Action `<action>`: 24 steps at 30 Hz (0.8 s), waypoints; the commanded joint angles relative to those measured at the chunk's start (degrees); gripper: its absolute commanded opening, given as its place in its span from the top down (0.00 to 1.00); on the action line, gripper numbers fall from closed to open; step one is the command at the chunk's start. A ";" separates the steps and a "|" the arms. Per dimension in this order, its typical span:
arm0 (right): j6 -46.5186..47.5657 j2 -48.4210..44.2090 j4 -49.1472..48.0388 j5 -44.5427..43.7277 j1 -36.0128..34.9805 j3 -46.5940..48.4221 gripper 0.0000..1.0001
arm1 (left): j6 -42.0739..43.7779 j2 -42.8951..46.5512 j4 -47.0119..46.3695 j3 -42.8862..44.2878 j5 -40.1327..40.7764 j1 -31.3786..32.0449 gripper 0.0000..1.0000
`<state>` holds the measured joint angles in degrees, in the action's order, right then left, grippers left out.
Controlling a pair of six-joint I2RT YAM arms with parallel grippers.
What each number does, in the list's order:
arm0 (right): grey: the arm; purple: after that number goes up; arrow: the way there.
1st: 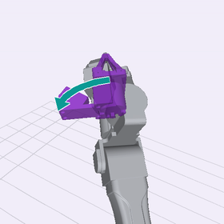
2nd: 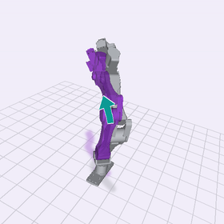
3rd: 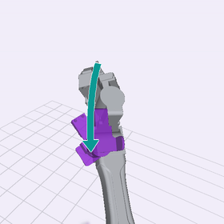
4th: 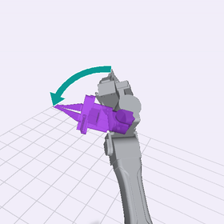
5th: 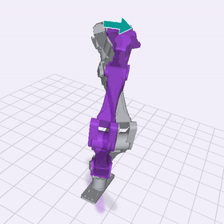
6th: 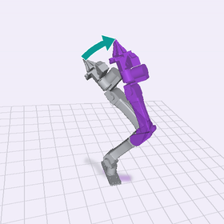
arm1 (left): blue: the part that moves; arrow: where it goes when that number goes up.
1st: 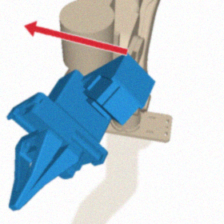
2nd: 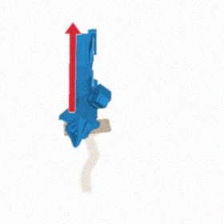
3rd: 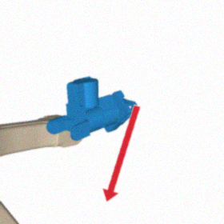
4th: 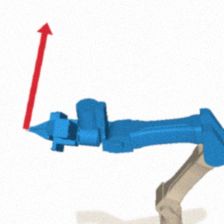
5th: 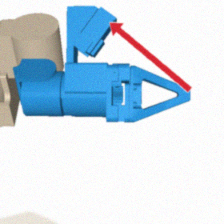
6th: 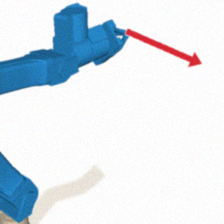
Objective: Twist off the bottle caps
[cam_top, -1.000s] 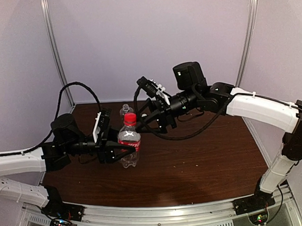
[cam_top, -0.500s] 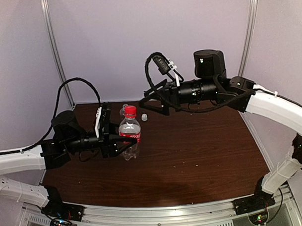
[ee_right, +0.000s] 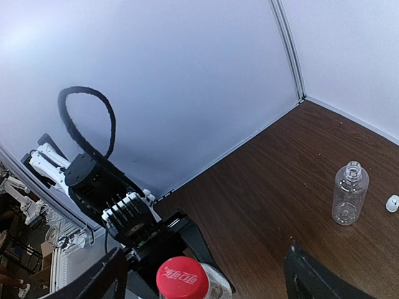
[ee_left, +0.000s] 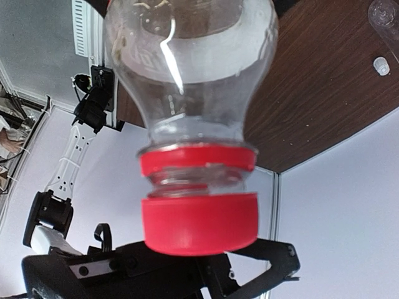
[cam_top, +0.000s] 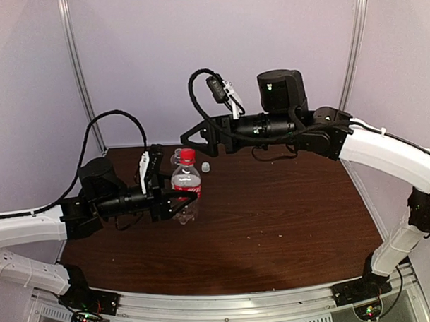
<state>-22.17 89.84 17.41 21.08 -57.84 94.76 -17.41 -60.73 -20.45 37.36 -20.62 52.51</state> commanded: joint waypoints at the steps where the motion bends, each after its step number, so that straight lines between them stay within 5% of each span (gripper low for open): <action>1: -1.46 2.24 2.06 -2.76 -1.42 2.98 0.14 | 0.67 -0.13 0.34 2.52 3.93 0.04 0.70; 24: -0.50 6.03 3.36 -2.15 -3.15 5.48 0.47 | 1.54 0.86 2.78 2.72 6.56 0.04 0.70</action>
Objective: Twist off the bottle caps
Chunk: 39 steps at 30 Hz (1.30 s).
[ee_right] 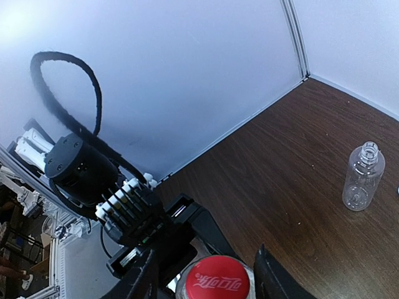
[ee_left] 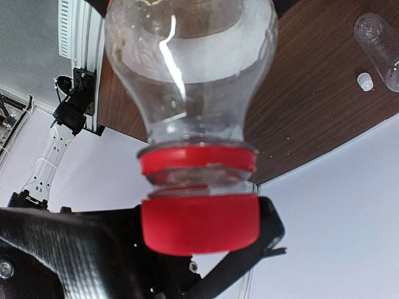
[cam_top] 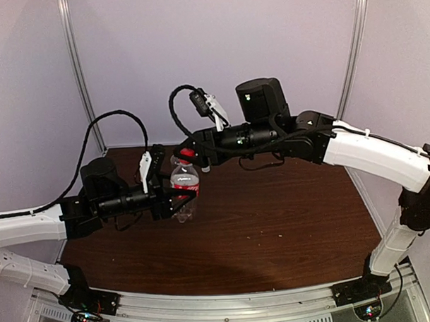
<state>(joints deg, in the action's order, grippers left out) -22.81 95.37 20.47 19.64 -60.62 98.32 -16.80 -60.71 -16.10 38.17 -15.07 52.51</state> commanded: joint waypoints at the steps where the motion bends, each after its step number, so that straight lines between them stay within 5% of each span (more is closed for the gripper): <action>1: 0.21 0.41 0.34 -0.74 -0.35 1.83 0.48 | 0.96 0.90 -1.57 1.86 0.97 0.03 0.70; 24: 0.58 -0.26 -1.20 0.64 0.04 -0.24 0.80 | 0.93 1.89 -1.68 1.03 1.25 0.02 0.70; 39: 3.77 -3.04 -8.85 13.61 4.07 -5.19 0.84 | 0.90 3.45 -3.27 -0.68 -0.85 0.05 0.70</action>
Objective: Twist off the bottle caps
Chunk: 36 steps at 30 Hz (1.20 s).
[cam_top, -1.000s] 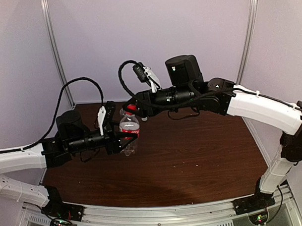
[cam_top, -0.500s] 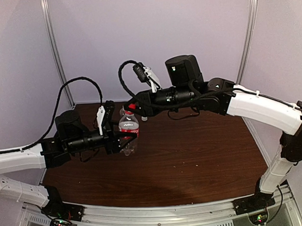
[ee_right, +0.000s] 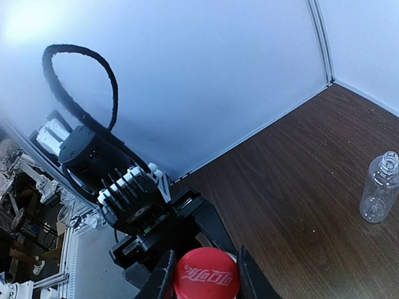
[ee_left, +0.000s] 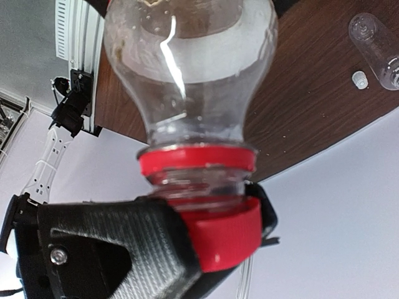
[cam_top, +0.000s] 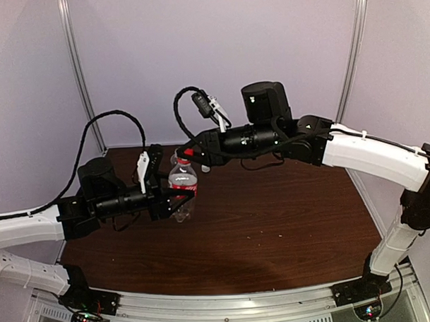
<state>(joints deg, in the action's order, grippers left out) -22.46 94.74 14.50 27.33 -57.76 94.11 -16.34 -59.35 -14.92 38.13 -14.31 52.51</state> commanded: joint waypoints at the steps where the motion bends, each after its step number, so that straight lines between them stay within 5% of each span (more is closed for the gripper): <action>1: 4.47 -2.47 -3.01 7.37 1.50 -1.10 0.84 | 0.31 2.23 -4.88 -0.73 -3.12 0.05 0.70; 9: 12.17 -3.20 -6.36 22.35 4.03 -2.03 0.86 | -2.30 2.29 -13.38 -2.50 -22.37 0.04 0.70; 21: 16.29 -3.57 -5.98 30.09 5.48 -1.76 0.83 | -3.16 1.48 -15.76 -2.27 -29.15 0.04 0.70; 26: 15.91 -5.57 -4.05 21.22 7.03 -2.92 0.82 | -1.42 2.96 -11.40 -2.27 -24.47 0.04 0.70; 33: 17.16 -8.98 0.93 -12.09 7.91 -10.66 0.81 | 1.65 7.36 1.73 -1.04 0.20 0.02 0.70; 36: 17.77 -9.31 -1.74 -19.73 8.54 -16.25 0.82 | 2.00 7.67 3.06 -1.28 2.85 0.04 0.70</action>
<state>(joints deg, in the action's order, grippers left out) -5.78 85.82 12.95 25.23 -50.02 83.77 -16.27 -52.56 -15.40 35.57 -21.87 52.56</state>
